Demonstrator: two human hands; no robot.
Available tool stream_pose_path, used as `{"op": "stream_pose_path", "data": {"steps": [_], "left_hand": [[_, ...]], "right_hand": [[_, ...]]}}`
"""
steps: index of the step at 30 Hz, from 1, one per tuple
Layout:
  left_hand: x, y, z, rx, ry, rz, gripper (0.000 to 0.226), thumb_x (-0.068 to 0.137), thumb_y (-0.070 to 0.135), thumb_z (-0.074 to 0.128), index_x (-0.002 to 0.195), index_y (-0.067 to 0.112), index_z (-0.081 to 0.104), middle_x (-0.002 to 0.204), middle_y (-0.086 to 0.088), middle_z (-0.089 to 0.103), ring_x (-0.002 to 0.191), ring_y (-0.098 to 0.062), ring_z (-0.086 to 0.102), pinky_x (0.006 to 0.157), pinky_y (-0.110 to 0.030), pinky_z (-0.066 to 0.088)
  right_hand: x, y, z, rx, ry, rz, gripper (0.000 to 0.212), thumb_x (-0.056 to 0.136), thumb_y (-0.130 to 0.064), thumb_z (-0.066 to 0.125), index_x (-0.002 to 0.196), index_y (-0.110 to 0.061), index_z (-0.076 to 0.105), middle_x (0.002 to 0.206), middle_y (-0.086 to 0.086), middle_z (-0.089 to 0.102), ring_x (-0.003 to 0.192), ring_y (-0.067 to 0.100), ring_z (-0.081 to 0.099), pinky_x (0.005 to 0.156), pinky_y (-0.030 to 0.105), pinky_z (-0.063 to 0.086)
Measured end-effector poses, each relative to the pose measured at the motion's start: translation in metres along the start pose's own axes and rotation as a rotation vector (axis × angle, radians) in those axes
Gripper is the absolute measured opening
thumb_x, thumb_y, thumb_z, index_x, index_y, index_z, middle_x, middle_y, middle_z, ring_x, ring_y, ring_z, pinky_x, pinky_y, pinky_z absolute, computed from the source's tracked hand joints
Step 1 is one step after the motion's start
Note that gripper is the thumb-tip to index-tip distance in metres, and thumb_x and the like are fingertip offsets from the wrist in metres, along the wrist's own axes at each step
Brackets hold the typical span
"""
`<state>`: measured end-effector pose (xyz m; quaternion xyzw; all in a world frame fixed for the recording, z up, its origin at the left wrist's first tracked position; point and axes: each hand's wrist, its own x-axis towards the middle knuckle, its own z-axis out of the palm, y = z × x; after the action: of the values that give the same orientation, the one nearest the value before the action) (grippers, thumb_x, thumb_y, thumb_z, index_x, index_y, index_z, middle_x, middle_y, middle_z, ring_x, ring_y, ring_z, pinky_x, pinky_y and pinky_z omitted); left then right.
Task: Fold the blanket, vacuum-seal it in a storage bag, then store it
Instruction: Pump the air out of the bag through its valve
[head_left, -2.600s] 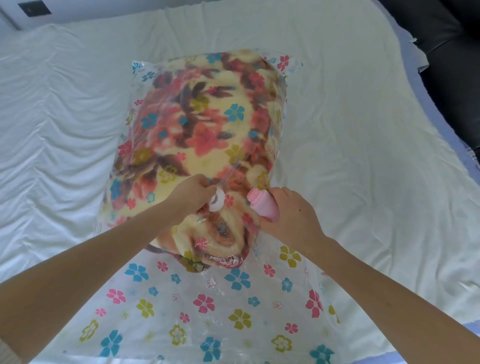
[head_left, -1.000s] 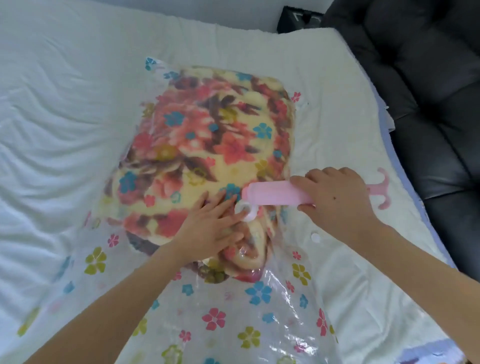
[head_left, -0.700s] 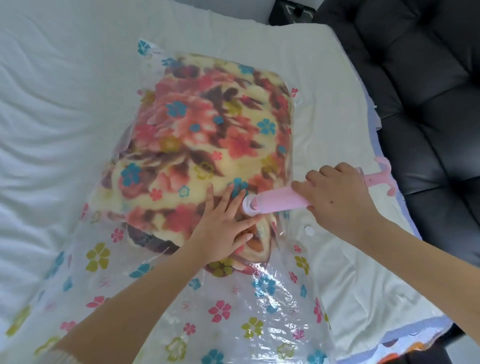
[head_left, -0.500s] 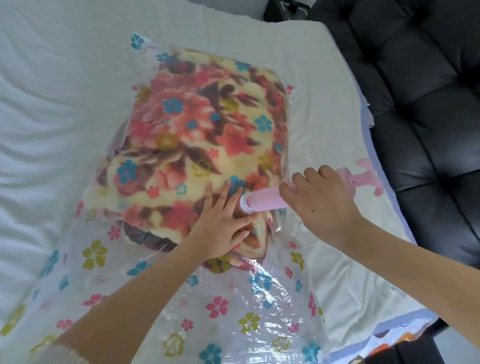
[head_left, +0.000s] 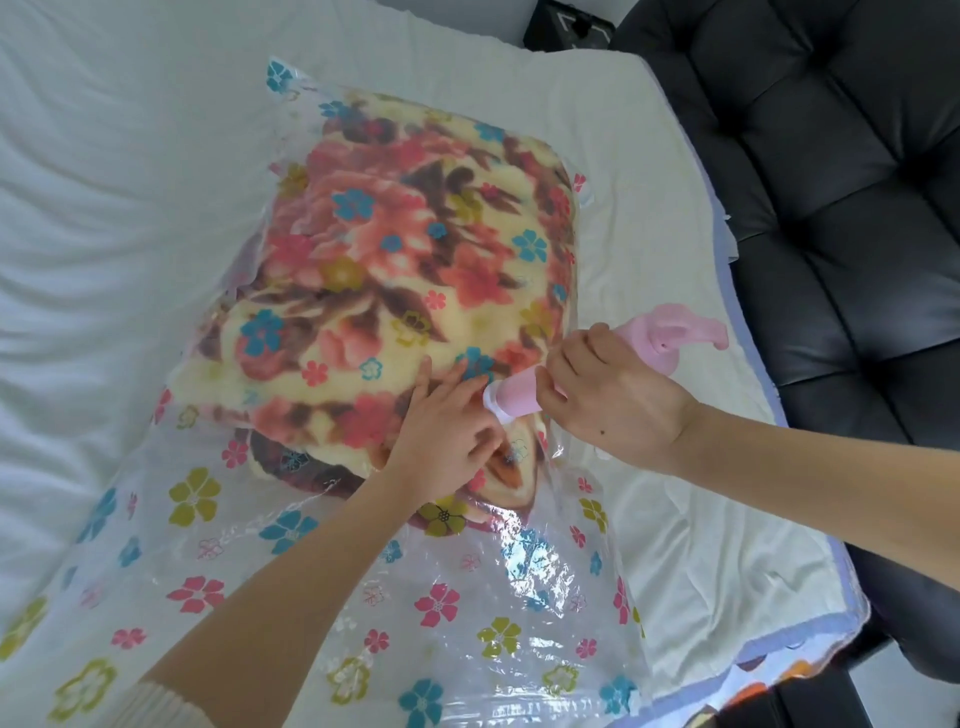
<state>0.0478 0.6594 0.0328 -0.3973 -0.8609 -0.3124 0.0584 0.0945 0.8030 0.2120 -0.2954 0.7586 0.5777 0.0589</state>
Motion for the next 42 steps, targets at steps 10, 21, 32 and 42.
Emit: {"op": "stream_pose_path", "data": {"steps": [10, 21, 32, 42], "left_hand": [[0.031, 0.003, -0.001, -0.134, 0.100, -0.110, 0.072, 0.041, 0.039, 0.089, 0.105, 0.015, 0.067, 0.089, 0.001, 0.070, 0.087, -0.028, 0.062, 0.078, -0.032, 0.021], [0.044, 0.007, 0.015, -0.238, 0.088, -0.128, 0.057, 0.060, 0.048, 0.078, 0.104, 0.014, 0.064, 0.077, 0.001, 0.068, 0.074, -0.023, 0.063, 0.075, -0.028, 0.017], [0.066, -0.012, -0.017, -0.343, -0.464, -0.141, 0.034, 0.080, 0.048, 0.067, 0.092, 0.019, 0.054, 0.079, 0.009, 0.048, 0.091, -0.017, 0.045, 0.094, -0.036, 0.027], [0.075, -0.019, -0.052, -0.978, -0.479, -0.416, 0.061, 0.084, -0.013, 0.053, 0.137, 0.015, 0.045, 0.126, 0.004, 0.054, 0.118, -0.008, 0.048, 0.091, -0.021, 0.039]], "right_hand": [[0.035, 0.037, -0.014, 0.454, -0.451, 0.077, 0.016, 0.086, -0.023, 0.056, 0.071, -0.022, 0.051, 0.057, -0.007, 0.036, 0.046, 0.009, 0.029, 0.045, 0.023, 0.017], [0.075, 0.069, -0.013, 0.969, -0.950, 0.107, 0.061, 0.086, -0.059, 0.054, 0.127, -0.013, 0.056, 0.114, 0.004, 0.059, 0.104, 0.028, 0.056, 0.093, 0.037, 0.047], [-0.029, 0.087, -0.002, 1.093, -0.090, 0.099, 0.064, 0.064, -0.004, 0.081, 0.114, -0.032, 0.052, 0.106, -0.011, 0.057, 0.090, 0.019, 0.059, 0.075, 0.025, 0.042], [0.004, 0.090, -0.006, 1.933, -0.555, 1.089, 0.033, 0.081, -0.033, 0.073, 0.093, -0.005, 0.059, 0.082, 0.017, 0.062, 0.047, 0.022, 0.064, 0.053, 0.028, 0.059]]}}
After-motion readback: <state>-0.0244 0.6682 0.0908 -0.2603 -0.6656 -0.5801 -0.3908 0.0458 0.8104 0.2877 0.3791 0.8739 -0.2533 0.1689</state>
